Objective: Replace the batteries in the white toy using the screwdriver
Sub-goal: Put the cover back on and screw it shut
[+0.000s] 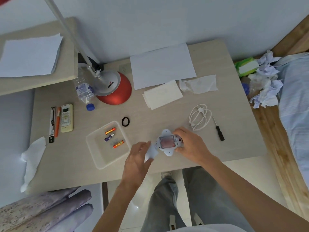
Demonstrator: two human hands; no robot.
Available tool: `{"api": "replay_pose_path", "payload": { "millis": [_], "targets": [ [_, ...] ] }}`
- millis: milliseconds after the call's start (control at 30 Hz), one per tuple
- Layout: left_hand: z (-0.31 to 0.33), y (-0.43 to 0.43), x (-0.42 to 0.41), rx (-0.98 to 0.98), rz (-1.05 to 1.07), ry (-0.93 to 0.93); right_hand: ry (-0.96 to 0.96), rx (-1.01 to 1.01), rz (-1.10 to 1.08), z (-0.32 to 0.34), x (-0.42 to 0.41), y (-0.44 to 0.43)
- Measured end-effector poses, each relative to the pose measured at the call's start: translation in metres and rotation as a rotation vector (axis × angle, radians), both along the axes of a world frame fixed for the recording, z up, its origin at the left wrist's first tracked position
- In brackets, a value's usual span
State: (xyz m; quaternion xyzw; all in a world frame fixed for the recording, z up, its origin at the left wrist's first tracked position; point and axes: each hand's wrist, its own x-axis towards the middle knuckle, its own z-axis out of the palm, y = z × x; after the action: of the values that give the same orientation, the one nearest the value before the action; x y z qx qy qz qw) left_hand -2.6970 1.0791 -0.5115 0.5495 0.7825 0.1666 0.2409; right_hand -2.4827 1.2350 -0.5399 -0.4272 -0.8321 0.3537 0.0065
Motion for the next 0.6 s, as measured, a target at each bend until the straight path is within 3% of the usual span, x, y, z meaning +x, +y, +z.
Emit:
{"api": "replay_pose_path", "payload": {
  "millis": [133, 267, 600],
  "targets": [
    [0.025, 0.042, 0.007, 0.121, -0.064, -0.135, -0.003, -0.005, -0.008, 0.001, 0.000, -0.001],
    [0.027, 0.074, 0.019, 0.101, -0.159, -0.210, -0.004, 0.010, -0.020, 0.000, 0.000, -0.002],
    [0.004, 0.075, 0.015, 0.057, -0.193, -0.233, 0.048, -0.052, -0.073, 0.001, -0.001, -0.005]
  ]
}}
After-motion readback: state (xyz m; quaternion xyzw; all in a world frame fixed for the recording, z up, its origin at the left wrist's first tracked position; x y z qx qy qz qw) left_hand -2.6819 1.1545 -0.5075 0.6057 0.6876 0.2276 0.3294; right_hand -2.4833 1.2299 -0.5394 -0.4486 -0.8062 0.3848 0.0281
